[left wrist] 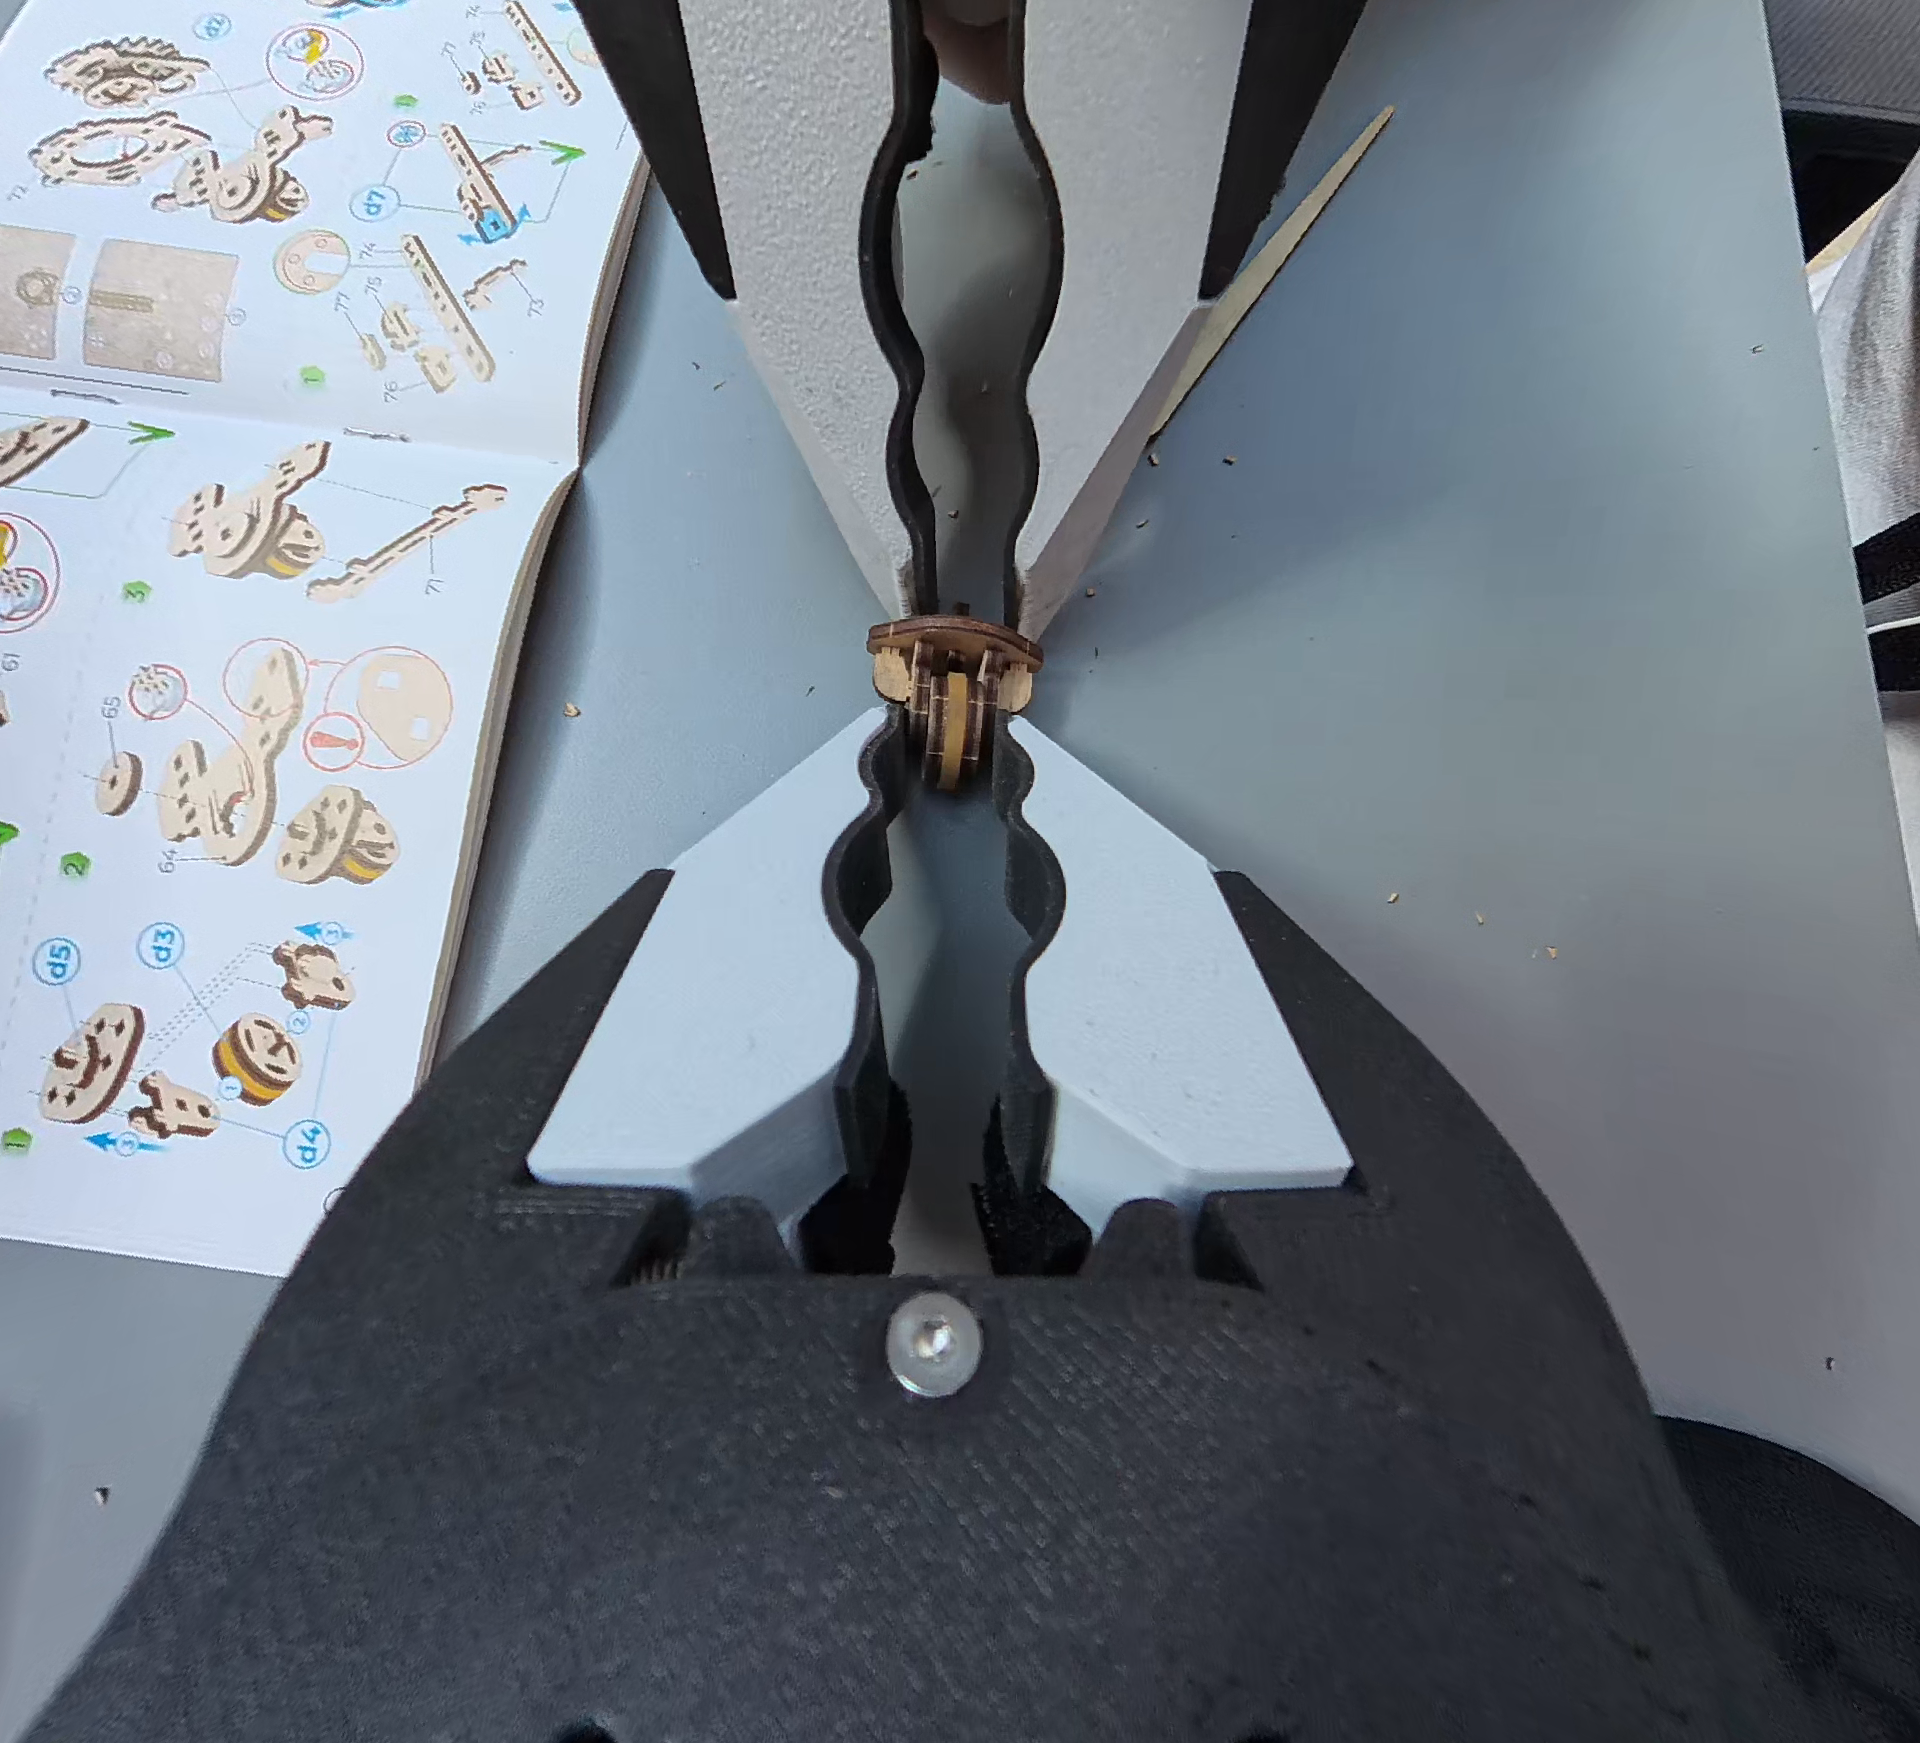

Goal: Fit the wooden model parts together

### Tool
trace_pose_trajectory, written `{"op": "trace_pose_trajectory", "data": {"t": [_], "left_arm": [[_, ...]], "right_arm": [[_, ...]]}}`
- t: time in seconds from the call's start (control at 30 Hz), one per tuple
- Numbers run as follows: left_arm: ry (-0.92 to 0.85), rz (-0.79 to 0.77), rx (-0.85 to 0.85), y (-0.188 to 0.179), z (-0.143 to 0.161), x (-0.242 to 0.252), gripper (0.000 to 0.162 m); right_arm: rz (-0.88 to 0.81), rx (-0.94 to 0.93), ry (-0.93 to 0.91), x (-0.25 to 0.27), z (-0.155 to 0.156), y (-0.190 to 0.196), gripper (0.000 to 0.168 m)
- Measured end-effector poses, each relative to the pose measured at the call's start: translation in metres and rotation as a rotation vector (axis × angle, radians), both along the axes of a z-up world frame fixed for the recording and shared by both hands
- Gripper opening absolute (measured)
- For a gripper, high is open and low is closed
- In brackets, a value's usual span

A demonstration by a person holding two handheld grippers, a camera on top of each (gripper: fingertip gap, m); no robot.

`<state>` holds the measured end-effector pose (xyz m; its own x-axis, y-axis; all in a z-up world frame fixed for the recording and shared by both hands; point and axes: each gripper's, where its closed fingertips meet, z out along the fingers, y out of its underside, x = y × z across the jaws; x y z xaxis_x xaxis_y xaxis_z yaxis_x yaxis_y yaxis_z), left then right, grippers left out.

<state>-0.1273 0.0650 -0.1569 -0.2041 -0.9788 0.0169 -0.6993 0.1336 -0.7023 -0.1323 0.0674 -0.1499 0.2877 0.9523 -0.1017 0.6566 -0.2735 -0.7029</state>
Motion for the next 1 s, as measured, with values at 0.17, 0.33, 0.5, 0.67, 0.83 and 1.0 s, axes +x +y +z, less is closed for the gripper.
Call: {"op": "trace_pose_trajectory", "data": {"t": [0.17,0.33,0.5,0.67,0.83,1.0], "left_arm": [[-0.001,-0.012,-0.021,0.001,-0.001,-0.001,0.013],[-0.014,-0.005,-0.006,0.002,-0.001,0.0,0.014],[-0.016,0.009,-0.023,0.004,0.0,0.0,0.014],[-0.013,0.031,-0.037,0.005,0.0,0.002,0.014],[-0.015,0.03,-0.02,0.006,-0.001,0.001,0.014],[-0.014,0.03,-0.029,0.006,-0.001,0.001,0.014]], "right_arm": [[0.048,0.02,-0.009,0.002,-0.002,-0.001,0.007],[0.126,0.108,0.061,0.009,0.001,-0.002,0.019],[0.075,0.198,0.224,0.015,0.027,-0.006,0.002],[0.055,0.237,0.06,0.013,-0.002,-0.002,0.002],[0.082,0.27,0.142,0.006,0.01,-0.005,0.0],[0.109,0.317,0.104,0.007,0.007,-0.004,0.0]]}}
